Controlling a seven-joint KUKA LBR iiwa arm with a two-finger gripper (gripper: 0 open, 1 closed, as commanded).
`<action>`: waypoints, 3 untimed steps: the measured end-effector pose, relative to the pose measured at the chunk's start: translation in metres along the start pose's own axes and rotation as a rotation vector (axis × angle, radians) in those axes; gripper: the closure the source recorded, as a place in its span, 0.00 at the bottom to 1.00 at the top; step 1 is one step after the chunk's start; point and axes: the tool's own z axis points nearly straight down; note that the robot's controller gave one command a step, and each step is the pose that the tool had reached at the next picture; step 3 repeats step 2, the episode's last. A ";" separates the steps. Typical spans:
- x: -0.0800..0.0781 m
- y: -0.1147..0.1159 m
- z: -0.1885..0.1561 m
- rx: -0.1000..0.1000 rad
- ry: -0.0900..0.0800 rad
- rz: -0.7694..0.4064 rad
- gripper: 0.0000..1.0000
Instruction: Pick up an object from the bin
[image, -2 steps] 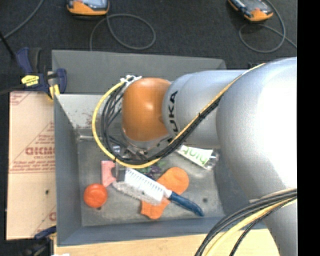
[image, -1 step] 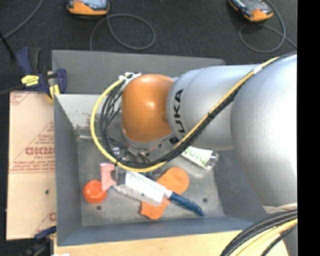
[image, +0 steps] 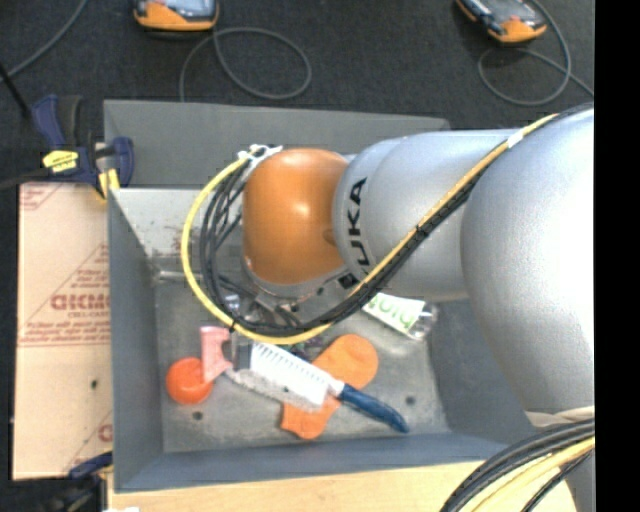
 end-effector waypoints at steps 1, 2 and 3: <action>0.003 0.003 -0.045 0.000 0.003 0.014 1.00; 0.001 0.008 -0.162 0.000 0.000 0.019 1.00; 0.001 0.008 -0.162 0.000 0.000 0.019 1.00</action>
Offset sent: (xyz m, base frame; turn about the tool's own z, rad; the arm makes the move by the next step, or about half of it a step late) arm -0.0036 0.0086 0.1637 0.0208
